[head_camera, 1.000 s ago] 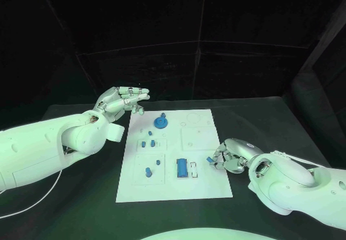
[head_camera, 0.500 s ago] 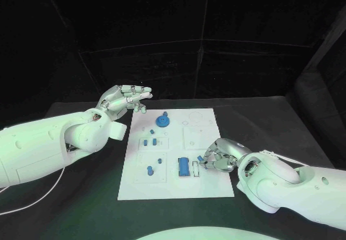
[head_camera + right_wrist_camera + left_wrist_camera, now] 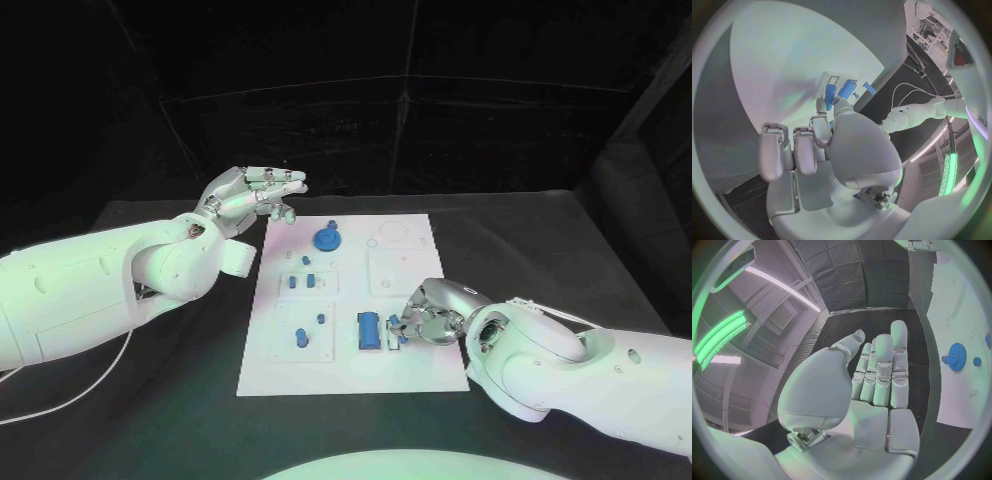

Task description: Assemble the parts on the task board

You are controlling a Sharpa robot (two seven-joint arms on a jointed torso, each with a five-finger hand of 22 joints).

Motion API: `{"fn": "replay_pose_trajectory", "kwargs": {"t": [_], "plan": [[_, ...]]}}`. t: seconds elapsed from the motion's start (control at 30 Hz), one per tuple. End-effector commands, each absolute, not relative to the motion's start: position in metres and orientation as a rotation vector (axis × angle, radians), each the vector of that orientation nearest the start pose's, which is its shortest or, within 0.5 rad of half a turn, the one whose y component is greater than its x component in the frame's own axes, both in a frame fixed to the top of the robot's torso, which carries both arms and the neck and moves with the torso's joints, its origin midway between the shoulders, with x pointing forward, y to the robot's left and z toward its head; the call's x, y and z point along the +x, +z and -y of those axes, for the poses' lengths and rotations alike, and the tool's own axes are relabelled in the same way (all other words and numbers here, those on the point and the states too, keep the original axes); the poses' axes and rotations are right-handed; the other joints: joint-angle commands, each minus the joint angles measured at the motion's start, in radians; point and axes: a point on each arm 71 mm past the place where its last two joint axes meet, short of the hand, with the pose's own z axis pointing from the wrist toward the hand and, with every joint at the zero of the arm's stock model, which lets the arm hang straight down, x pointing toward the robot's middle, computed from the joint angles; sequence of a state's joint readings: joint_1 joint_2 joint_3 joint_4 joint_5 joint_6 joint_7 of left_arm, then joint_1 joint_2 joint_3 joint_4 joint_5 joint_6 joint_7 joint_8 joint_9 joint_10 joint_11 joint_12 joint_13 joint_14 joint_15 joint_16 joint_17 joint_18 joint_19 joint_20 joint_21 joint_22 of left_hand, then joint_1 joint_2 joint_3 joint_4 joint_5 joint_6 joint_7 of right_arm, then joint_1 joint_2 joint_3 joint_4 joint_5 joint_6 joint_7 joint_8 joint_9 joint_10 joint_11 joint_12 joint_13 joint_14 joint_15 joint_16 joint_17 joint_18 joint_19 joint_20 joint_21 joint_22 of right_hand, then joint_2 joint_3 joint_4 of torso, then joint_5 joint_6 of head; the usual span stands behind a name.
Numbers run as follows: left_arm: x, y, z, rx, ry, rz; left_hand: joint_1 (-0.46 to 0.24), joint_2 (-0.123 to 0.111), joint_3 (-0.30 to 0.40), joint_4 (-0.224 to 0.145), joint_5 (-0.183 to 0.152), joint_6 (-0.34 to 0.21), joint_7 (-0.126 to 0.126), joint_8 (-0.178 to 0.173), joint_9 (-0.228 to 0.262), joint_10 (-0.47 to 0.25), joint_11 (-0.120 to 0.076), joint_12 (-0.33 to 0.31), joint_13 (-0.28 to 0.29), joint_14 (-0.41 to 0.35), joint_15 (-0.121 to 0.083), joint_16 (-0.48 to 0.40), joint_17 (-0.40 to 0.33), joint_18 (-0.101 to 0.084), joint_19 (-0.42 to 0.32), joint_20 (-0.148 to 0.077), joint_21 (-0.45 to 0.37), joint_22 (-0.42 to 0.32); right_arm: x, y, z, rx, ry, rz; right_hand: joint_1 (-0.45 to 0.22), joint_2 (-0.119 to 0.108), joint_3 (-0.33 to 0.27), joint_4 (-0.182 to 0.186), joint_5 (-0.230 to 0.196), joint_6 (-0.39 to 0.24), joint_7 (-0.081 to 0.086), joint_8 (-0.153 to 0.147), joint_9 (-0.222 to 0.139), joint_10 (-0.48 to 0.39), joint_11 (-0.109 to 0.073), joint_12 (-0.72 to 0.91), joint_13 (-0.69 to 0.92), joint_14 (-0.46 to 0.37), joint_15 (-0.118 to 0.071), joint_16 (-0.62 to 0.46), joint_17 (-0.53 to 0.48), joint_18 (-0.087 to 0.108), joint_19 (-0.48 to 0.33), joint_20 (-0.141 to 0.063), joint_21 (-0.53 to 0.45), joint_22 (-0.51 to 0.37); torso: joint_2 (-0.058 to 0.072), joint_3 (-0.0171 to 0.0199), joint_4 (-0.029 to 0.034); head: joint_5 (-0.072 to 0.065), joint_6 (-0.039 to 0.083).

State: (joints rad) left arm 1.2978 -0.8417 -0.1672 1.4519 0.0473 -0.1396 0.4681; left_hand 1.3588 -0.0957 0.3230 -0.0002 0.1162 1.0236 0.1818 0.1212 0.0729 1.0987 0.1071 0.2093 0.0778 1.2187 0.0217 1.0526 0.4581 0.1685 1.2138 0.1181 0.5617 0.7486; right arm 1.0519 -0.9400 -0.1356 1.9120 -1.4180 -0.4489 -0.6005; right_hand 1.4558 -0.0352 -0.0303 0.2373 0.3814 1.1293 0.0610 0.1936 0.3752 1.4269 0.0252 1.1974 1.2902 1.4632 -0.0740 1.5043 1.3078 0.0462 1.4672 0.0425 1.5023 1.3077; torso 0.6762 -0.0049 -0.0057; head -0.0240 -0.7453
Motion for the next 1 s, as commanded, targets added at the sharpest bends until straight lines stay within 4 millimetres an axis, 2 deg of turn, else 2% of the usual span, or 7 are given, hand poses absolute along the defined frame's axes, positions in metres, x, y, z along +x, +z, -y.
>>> {"fn": "replay_pose_trajectory", "kwargs": {"t": [0.03, 0.67, 0.77, 0.8, 0.87, 0.9, 1.0], "plan": [[0.5004, -0.1729, -0.2238, -1.036, -1.673, -1.431, 0.01, -0.002, -0.003, -0.006, 0.004, -0.008, 0.001, 0.004, 0.001, -0.007, 0.003, 0.003, 0.0, -0.008, 0.001, 0.004, -0.001, 0.014, 0.004, 0.003, -0.007, -0.002, 0.3656, -0.2497, 0.1671, 0.172, 0.511, -1.994, -0.01, -0.004, 0.004, 0.006, -0.005, 0.02, -0.012, 0.005, 0.002, 0.059, -0.05, 0.108, 0.117, 0.08, -0.009, -0.002, 0.137, -0.013, 0.011, -0.009, 0.003, 0.133, 0.0, 0.0006, -0.001, 0.001, 0.001], [0.5006, -0.1728, -0.2236, -1.036, -1.673, -1.431, 0.01, -0.002, -0.003, -0.006, 0.004, -0.01, 0.002, 0.003, 0.001, -0.007, 0.003, 0.004, 0.0, -0.007, 0.001, 0.005, 0.0, 0.014, 0.004, 0.003, -0.007, -0.002, 0.3685, -0.2529, 0.161, 0.152, 0.492, -2.01, -0.023, -0.008, 0.006, 0.014, -0.008, 0.028, -0.014, 0.006, 0.004, 0.06, -0.052, 0.104, 0.116, 0.08, -0.011, -0.004, 0.134, -0.013, 0.01, -0.011, 0.003, 0.133, -0.001, 0.0007, 0.0003, 0.001, -0.001], [0.5006, -0.1728, -0.2237, -1.036, -1.672, -1.431, 0.01, -0.002, -0.003, -0.006, 0.004, -0.01, 0.002, 0.003, 0.001, -0.007, 0.003, 0.004, 0.0, -0.007, 0.001, 0.005, 0.0, 0.014, 0.004, 0.003, -0.007, -0.002, 0.369, -0.2531, 0.1604, 0.154, 0.491, -2.008, -0.046, -0.008, 0.004, 0.029, -0.009, 0.029, -0.014, 0.005, 0.005, 0.06, -0.052, 0.103, 0.115, 0.08, -0.011, -0.005, 0.133, -0.013, 0.01, -0.012, 0.003, 0.133, 0.0, 0.0004, 0.0004, 0.001, 0.0], [0.5006, -0.1728, -0.2237, -1.036, -1.672, -1.431, 0.01, -0.002, -0.003, -0.006, 0.004, -0.01, 0.002, 0.003, 0.001, -0.007, 0.003, 0.004, 0.0, -0.007, 0.001, 0.005, 0.0, 0.014, 0.004, 0.003, -0.007, -0.002, 0.3692, -0.2532, 0.1603, 0.155, 0.49, -2.008, -0.062, -0.01, -0.001, 0.038, 0.004, 0.032, -0.014, 0.005, 0.006, 0.061, -0.052, 0.101, 0.114, 0.08, -0.011, -0.005, 0.133, -0.013, 0.01, -0.012, 0.002, 0.132, 0.0, 0.0003, 0.0005, 0.001, 0.0], [0.5005, -0.1728, -0.2237, -1.036, -1.673, -1.431, 0.01, -0.002, -0.003, -0.006, 0.004, -0.01, 0.002, 0.003, 0.001, -0.007, 0.003, 0.004, 0.0, -0.007, 0.001, 0.005, 0.0, 0.014, 0.004, 0.003, -0.007, -0.002, 0.3696, -0.2534, 0.16, 0.156, 0.488, -2.008, -0.107, -0.019, -0.024, 0.049, 0.076, 0.036, -0.014, 0.006, 0.009, 0.061, -0.052, 0.096, 0.112, 0.08, -0.011, -0.006, 0.132, -0.013, 0.011, -0.013, 0.002, 0.133, 0.001, 0.0001, 0.0002, 0.0, -0.001], [0.5005, -0.1728, -0.2236, -1.036, -1.673, -1.431, 0.01, -0.002, -0.003, -0.006, 0.004, -0.01, 0.002, 0.003, 0.001, -0.007, 0.003, 0.004, 0.0, -0.007, 0.001, 0.005, 0.0, 0.014, 0.004, 0.003, -0.007, -0.002, 0.3698, -0.2535, 0.16, 0.157, 0.487, -2.007, -0.126, -0.019, -0.034, 0.052, 0.081, 0.037, -0.012, 0.006, 0.01, 0.061, -0.051, 0.094, 0.11, 0.079, -0.011, -0.006, 0.132, -0.013, 0.011, -0.013, 0.002, 0.133, 0.0, 0.0001, 0.0, 0.0, -0.002], [0.5005, -0.1727, -0.2236, -1.036, -1.672, -1.432, 0.01, -0.002, -0.003, -0.006, 0.004, -0.01, 0.002, 0.003, 0.001, -0.007, 0.003, 0.004, 0.0, -0.007, 0.001, 0.005, 0.0, 0.014, 0.004, 0.003, -0.007, -0.002, 0.3701, -0.2537, 0.1601, 0.161, 0.484, -2.008, -0.181, -0.009, -0.06, 0.053, 0.044, 0.04, -0.012, 0.006, 0.012, 0.061, -0.05, 0.088, 0.107, 0.08, -0.01, -0.007, 0.132, -0.013, 0.01, -0.012, 0.001, 0.132, 0.0, 0.0003, -0.0007, 0.0, -0.003]]}}
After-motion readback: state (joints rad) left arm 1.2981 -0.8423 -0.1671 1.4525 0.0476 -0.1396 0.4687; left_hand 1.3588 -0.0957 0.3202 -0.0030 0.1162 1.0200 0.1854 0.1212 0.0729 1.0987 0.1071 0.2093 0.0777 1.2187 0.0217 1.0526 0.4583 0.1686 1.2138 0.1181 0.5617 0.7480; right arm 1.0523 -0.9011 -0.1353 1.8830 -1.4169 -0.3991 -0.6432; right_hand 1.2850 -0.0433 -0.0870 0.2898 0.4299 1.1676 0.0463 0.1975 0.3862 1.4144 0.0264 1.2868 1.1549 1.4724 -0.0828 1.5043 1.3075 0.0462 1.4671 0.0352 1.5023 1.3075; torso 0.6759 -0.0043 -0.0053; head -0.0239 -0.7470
